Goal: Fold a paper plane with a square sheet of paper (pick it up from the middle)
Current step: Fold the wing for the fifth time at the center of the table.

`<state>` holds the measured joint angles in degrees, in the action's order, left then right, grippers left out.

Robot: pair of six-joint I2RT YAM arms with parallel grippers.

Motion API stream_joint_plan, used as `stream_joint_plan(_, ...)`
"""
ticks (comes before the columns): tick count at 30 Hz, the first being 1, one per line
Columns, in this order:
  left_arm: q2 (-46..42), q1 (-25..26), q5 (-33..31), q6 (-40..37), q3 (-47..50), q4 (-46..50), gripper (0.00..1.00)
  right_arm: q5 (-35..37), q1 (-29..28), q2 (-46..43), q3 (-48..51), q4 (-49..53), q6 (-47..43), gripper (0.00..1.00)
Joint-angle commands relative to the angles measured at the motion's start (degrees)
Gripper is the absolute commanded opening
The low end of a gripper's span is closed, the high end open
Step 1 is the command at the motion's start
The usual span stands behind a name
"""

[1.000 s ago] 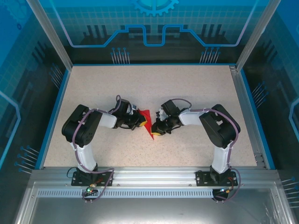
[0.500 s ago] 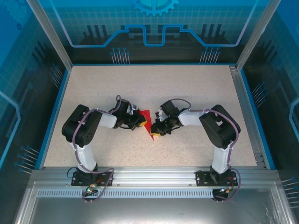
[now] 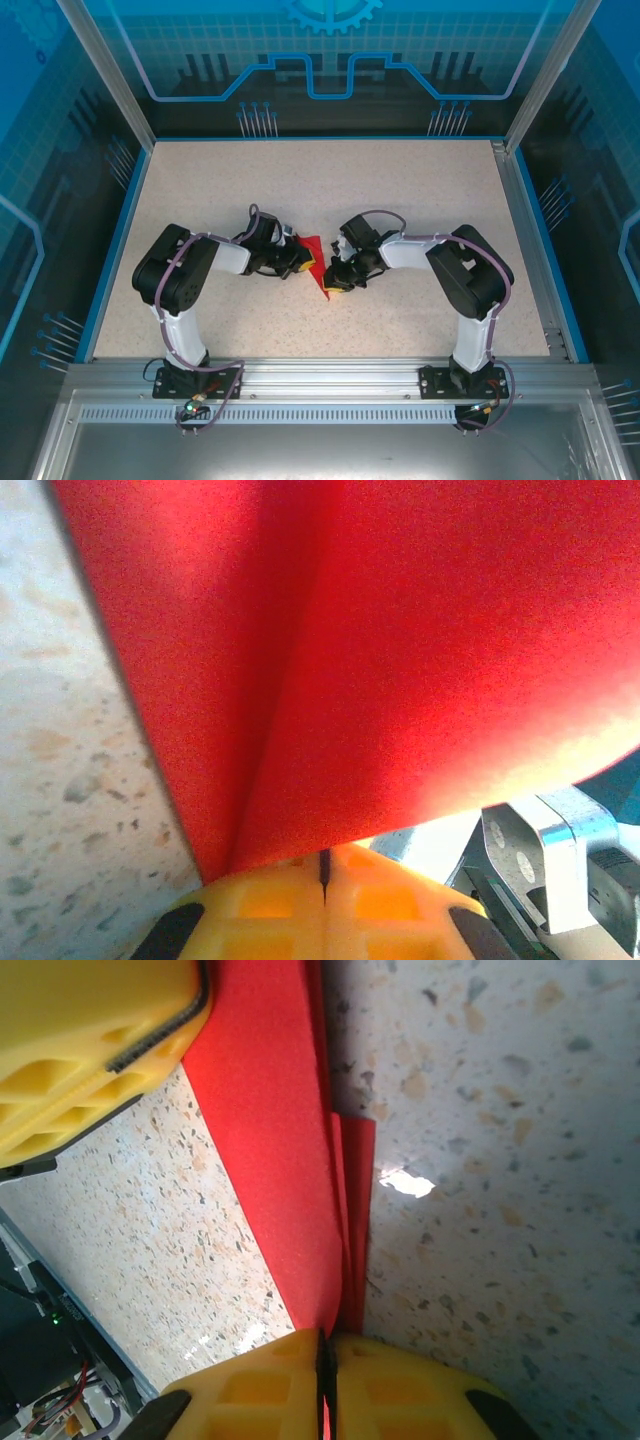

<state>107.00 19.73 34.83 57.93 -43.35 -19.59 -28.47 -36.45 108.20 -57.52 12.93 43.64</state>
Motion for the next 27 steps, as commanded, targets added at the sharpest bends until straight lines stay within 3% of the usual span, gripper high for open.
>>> stream_joint_plan(1, 0.9, 0.6, 0.1, -1.7, 0.1, 5.4, 0.0, 1.8, -1.0, -0.9, 0.1, 6.1, -1.1, 0.14)
stream_joint_plan(7, 0.7, 0.6, 0.0, -1.7, 0.1, 5.8, 0.0, -0.2, -1.3, -2.8, 0.0, 5.8, -1.8, 0.18)
stream_joint_plan(14, 1.1, 0.6, 0.0, -1.8, -0.3, 6.3, 0.0, 0.2, -1.3, -2.4, -0.1, 7.1, -2.4, 0.14)
stream_joint_plan(27, 1.2, 0.6, 0.0, -1.8, -0.2, 6.5, 0.0, 6.5, -3.5, 0.9, -4.1, 14.4, -4.2, 0.1)
